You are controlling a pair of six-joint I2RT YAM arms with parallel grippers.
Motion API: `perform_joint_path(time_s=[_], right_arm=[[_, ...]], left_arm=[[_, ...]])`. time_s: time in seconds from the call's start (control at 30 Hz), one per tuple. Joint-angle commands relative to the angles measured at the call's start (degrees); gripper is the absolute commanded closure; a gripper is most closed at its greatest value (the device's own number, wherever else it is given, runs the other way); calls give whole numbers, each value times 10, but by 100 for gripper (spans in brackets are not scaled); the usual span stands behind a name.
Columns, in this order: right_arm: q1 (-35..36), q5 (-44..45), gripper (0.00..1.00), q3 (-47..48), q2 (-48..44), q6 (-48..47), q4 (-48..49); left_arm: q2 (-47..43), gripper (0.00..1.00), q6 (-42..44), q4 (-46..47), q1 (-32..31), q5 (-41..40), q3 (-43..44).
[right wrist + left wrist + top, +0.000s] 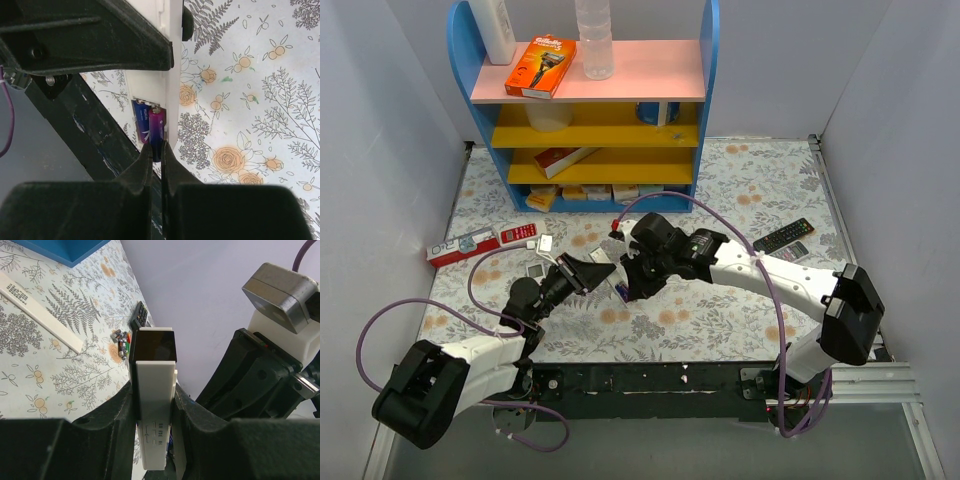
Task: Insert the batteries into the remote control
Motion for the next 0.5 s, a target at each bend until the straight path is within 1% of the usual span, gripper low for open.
perform_joint_path(time_s=[0.0,0.17,0.33,0.47], right_arm=[[4,5,99,38,12,13,-28],[8,9,98,46,19,17,-27],[11,6,97,46,26,28,-2],[13,3,96,53,33,33,6]], left_arm=[[-6,100,-14,43,-3,-1,-7],[1,100,-21,55,-2,0,-8],[5,100,-56,80,-2,-4,-15],[-1,100,-64,77,-3,-5,-14]])
